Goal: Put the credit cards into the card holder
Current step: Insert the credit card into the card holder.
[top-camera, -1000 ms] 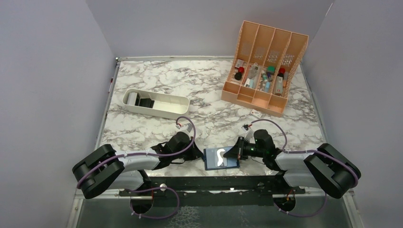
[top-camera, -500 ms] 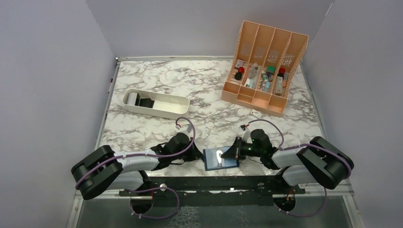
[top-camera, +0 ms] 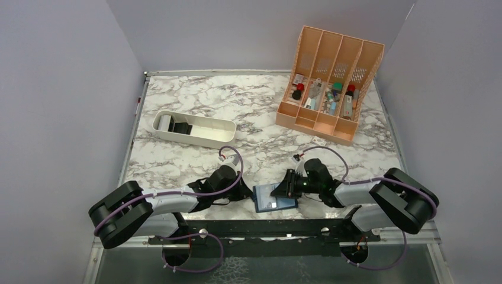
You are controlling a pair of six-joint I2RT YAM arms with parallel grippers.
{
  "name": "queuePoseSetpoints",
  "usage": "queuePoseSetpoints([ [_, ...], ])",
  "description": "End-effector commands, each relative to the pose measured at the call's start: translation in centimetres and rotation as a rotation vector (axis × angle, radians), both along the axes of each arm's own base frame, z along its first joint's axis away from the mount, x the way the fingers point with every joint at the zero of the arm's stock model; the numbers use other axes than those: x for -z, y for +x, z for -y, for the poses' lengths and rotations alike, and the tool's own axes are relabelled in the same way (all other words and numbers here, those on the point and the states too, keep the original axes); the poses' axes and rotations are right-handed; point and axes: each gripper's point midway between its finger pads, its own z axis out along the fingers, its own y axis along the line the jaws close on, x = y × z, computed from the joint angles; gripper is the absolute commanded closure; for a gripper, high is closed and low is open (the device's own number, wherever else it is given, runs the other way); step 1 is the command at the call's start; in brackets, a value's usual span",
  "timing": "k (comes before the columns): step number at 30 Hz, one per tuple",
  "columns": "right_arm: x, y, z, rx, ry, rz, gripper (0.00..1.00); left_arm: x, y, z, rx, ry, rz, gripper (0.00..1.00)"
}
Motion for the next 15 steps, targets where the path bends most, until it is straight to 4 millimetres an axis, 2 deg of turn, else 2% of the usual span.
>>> queuePoseSetpoints([
  [1,1.4,0.9,2.1,0.069,-0.167,0.022,0.71,1.2,-0.7,-1.0,-0.001,0.047,-0.015,1.0],
  [4,1.3,1.0,3.0,0.084,-0.226,0.032,0.65,1.2,-0.8,-1.1,-0.002,0.045,-0.012,1.0],
  [7,0.5,1.0,3.2,0.079,-0.23,0.052,0.63,1.2,-0.8,-1.2,-0.005,0.044,-0.009,1.0],
  [15,-0.5,0.8,2.1,0.044,-0.167,0.042,0.62,0.6,-0.8,-0.9,0.003,0.025,-0.004,1.0],
])
